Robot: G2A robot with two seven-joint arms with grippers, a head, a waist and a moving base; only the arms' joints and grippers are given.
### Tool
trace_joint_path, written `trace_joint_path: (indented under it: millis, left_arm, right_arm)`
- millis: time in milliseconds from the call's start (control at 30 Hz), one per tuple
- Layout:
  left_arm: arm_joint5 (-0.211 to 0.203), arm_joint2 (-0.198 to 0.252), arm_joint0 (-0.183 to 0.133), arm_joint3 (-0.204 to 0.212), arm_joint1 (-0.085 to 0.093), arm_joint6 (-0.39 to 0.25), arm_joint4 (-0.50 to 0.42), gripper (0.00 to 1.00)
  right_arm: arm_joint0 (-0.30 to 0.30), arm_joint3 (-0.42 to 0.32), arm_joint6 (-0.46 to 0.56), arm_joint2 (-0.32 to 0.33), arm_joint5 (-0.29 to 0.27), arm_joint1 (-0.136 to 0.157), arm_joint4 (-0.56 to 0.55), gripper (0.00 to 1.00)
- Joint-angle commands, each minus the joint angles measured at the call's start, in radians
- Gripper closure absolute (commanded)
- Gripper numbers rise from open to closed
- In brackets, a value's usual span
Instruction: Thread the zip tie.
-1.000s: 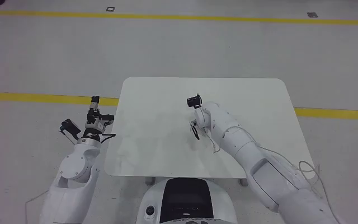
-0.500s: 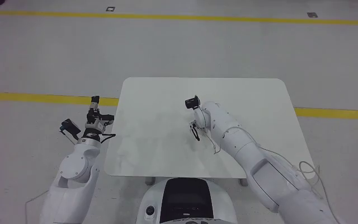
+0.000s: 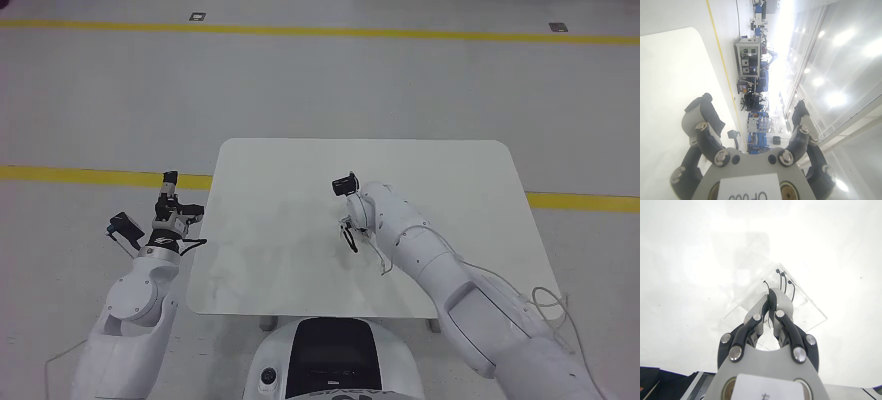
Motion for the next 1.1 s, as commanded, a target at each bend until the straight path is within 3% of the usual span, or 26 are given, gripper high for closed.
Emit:
trace_joint_path:
  millis: [0, 267, 533, 733, 900, 1067]
  left_arm:
    - [0.000, 0.000, 0.000, 0.000, 0.000, 0.000, 0.000, 0.00]
    - [0.000, 0.000, 0.000, 0.000, 0.000, 0.000, 0.000, 0.00]
    - [0.000, 0.000, 0.000, 0.000, 0.000, 0.000, 0.000, 0.00]
    - [0.000, 0.000, 0.000, 0.000, 0.000, 0.000, 0.000, 0.00]
    - [0.000, 0.000, 0.000, 0.000, 0.000, 0.000, 0.000, 0.00]
    - [0.000, 0.000, 0.000, 0.000, 0.000, 0.000, 0.000, 0.00]
  right_arm:
    - [0.002, 0.006, -0.001, 0.001, -0.001, -0.002, 0.001, 1.00]
    - [0.008, -0.018, -0.010, 0.030, -0.004, 0.002, 0.012, 1.00]
    - [-0.025, -0.137, 0.008, 0.091, 0.002, 0.038, -0.009, 1.00]
    - [-0.103, -0.322, 0.054, 0.184, 0.022, 0.091, -0.049, 1.00]
    - [-0.207, -0.531, 0.111, 0.287, 0.019, 0.137, -0.077, 1.00]
    - [-0.293, -0.659, 0.145, 0.374, 0.023, 0.161, -0.029, 1.00]
